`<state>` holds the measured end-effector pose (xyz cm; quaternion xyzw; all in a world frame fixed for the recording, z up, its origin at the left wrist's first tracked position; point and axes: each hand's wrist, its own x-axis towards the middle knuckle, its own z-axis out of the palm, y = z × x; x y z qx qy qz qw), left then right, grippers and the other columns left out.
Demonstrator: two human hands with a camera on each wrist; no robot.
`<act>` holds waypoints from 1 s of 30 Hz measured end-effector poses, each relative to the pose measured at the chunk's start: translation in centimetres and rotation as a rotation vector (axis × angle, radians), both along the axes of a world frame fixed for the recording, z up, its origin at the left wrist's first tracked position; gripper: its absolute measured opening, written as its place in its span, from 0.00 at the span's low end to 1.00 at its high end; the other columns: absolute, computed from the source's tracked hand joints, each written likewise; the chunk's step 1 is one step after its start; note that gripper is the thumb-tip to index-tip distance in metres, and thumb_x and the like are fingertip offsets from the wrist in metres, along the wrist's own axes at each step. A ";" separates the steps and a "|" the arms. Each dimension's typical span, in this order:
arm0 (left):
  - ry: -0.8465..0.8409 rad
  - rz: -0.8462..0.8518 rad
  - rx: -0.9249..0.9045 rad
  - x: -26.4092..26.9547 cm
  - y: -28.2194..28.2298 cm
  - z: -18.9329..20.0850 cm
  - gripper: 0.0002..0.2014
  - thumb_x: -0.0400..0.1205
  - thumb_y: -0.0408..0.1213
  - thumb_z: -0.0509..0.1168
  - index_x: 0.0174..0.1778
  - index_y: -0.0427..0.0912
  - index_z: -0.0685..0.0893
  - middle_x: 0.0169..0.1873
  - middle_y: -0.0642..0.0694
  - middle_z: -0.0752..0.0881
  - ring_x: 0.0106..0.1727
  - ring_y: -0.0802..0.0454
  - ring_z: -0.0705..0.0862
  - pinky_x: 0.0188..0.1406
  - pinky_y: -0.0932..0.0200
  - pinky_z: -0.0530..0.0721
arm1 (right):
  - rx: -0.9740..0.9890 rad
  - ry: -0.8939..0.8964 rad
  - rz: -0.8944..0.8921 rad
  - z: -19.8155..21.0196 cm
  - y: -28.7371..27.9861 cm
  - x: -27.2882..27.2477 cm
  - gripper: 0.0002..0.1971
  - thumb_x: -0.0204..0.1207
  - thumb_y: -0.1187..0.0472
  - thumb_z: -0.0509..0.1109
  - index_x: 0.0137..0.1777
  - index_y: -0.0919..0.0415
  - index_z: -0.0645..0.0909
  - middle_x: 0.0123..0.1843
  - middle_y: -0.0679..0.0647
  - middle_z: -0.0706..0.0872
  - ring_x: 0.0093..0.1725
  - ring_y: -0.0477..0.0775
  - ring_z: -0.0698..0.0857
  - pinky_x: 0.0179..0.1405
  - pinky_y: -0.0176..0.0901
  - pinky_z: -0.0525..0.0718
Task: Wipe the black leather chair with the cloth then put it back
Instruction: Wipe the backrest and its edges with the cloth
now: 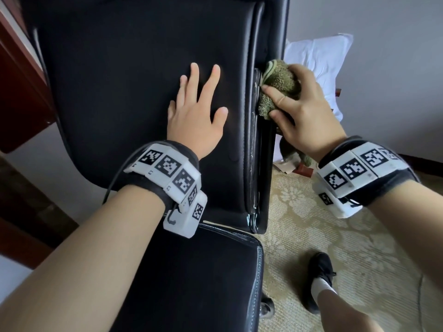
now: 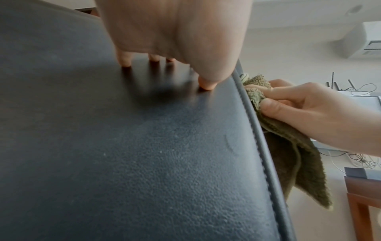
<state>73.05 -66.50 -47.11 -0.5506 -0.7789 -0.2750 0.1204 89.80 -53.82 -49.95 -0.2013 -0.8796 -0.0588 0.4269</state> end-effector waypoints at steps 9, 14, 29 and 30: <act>-0.017 0.015 -0.073 0.6 -0.7 0.7 0.32 0.85 0.43 0.55 0.82 0.60 0.45 0.83 0.50 0.40 0.83 0.47 0.41 0.76 0.36 0.55 | -0.059 -0.164 -0.021 -3.5 -2.7 1.4 0.18 0.74 0.64 0.69 0.65 0.61 0.82 0.67 0.76 0.72 0.54 0.77 0.76 0.47 0.67 0.84; 0.009 0.037 -0.092 0.8 -1.0 0.9 0.32 0.85 0.43 0.55 0.82 0.60 0.45 0.83 0.50 0.40 0.83 0.47 0.42 0.75 0.36 0.58 | -0.125 -0.075 0.011 -2.9 -3.2 1.7 0.19 0.77 0.57 0.60 0.64 0.61 0.82 0.66 0.74 0.72 0.57 0.76 0.76 0.60 0.62 0.77; -0.853 -0.271 -0.310 5.1 -4.7 5.9 0.30 0.81 0.66 0.45 0.68 0.52 0.77 0.66 0.48 0.80 0.63 0.51 0.80 0.63 0.52 0.75 | -0.461 0.361 0.234 2.7 -8.5 2.0 0.23 0.70 0.59 0.72 0.67 0.52 0.76 0.63 0.54 0.64 0.69 0.53 0.69 0.72 0.27 0.63; -0.989 -0.280 -0.363 5.2 -5.0 6.1 0.36 0.79 0.69 0.43 0.74 0.49 0.72 0.69 0.43 0.78 0.66 0.46 0.78 0.67 0.46 0.74 | -0.461 0.365 0.260 3.0 -9.0 1.8 0.24 0.70 0.59 0.73 0.66 0.50 0.75 0.63 0.54 0.64 0.69 0.53 0.69 0.72 0.29 0.64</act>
